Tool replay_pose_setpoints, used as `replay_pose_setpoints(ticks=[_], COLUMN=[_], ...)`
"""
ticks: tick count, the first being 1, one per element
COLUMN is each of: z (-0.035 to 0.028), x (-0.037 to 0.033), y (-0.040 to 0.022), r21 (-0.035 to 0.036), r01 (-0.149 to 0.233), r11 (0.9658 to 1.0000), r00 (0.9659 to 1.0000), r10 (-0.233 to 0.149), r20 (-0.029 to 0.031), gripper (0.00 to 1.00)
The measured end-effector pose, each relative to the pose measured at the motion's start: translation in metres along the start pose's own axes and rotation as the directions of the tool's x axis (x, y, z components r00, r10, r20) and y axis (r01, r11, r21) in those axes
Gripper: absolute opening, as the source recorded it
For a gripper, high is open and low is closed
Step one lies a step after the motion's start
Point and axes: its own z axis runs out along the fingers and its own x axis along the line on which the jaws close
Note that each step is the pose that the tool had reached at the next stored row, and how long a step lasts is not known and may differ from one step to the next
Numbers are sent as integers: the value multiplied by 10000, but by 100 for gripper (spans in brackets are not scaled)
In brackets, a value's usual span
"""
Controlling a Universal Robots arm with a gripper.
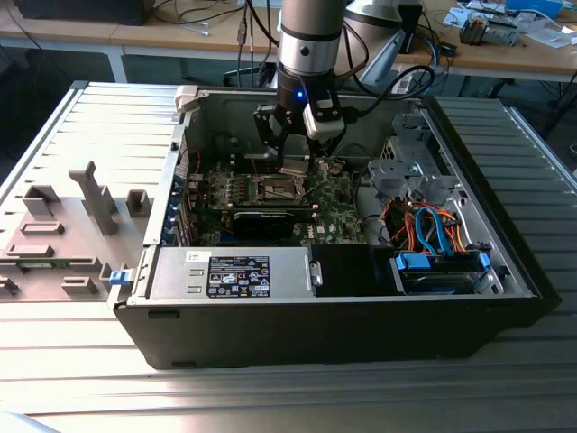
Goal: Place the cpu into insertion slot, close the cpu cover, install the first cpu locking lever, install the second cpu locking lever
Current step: 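Place the cpu into insertion slot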
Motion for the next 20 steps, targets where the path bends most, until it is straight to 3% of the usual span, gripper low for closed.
replay_pose_setpoints(ticks=[20], z=[2], x=[0], y=[0], r21=[29], r01=[-213], r11=[9998], r00=[9998], r10=[213], r20=[4], gripper=[54])
